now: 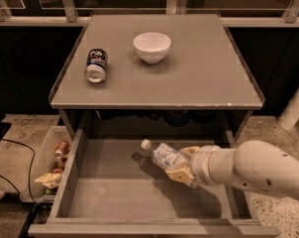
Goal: Pick blue plastic bottle from top drawer and place on counter
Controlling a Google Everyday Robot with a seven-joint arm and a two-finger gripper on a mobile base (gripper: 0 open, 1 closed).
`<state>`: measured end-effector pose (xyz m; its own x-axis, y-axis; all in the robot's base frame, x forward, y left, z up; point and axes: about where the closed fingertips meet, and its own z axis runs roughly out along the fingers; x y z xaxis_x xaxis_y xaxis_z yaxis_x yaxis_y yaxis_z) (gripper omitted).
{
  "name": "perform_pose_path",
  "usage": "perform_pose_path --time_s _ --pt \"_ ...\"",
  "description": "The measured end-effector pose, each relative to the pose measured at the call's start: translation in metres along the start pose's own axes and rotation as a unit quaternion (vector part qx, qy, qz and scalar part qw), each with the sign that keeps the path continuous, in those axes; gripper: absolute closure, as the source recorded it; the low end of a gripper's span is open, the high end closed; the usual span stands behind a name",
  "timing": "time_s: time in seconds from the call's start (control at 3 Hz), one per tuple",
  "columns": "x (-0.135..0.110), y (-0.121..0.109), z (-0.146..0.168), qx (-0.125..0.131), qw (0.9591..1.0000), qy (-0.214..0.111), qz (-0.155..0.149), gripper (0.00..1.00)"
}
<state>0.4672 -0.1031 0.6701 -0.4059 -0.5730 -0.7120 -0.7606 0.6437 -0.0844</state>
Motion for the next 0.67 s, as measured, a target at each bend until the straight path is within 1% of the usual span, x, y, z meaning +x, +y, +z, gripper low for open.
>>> perform_pose_path --time_s 0.33,0.67 --pt "-0.022 -0.004 -0.028 -0.022 0.9996 -0.011 -0.016 1.00" --pt "-0.045 -0.008 -0.061 -0.030 0.9984 -0.027 -0.039 1.00"
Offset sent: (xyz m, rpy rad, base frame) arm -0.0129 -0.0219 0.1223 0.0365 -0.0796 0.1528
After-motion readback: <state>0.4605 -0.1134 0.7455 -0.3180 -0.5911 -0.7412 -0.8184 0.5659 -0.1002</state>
